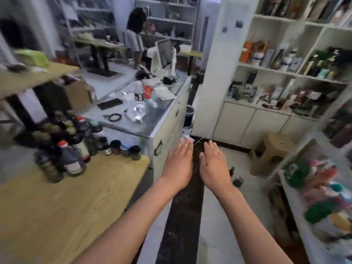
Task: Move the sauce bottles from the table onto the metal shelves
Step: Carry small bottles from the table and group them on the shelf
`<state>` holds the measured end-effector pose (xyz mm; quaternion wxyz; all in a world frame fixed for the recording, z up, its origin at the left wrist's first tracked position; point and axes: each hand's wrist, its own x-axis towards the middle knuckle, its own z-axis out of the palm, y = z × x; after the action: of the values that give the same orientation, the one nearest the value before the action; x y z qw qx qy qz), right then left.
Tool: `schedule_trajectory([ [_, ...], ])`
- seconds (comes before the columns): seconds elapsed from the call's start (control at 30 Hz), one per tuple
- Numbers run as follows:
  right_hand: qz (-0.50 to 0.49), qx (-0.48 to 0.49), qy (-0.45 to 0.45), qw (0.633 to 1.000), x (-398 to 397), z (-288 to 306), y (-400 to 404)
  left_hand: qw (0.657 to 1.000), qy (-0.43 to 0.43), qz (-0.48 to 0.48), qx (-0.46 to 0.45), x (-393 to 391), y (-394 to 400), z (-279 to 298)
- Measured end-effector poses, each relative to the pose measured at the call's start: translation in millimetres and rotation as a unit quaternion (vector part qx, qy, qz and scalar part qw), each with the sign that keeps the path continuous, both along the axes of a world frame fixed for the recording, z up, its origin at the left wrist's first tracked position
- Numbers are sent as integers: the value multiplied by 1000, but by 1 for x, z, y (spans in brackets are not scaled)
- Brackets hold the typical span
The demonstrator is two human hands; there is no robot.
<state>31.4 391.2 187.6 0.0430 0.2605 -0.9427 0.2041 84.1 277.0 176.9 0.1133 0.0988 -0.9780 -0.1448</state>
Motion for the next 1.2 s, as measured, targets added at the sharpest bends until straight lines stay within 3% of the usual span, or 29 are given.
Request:
schedule_trajectory([
  [0.23,174,-9,-36,984,87,-18,-152,987,14,157,23,122,-142,-20],
  [0.5,242,46,-43,968,115,-39,-231,969,18,238,61,168,-209,-53],
  [0.87,279,65,-81,955,29,-92,-306,957,-1,273,99,99,-275,-95],
  [1.07,310,74,-138,938,-51,-149,-375,926,-5,335,174,31,-333,-141],
  [1.2,347,108,-164,917,-95,-184,-424,888,-19,402,221,-21,-371,-166],
])
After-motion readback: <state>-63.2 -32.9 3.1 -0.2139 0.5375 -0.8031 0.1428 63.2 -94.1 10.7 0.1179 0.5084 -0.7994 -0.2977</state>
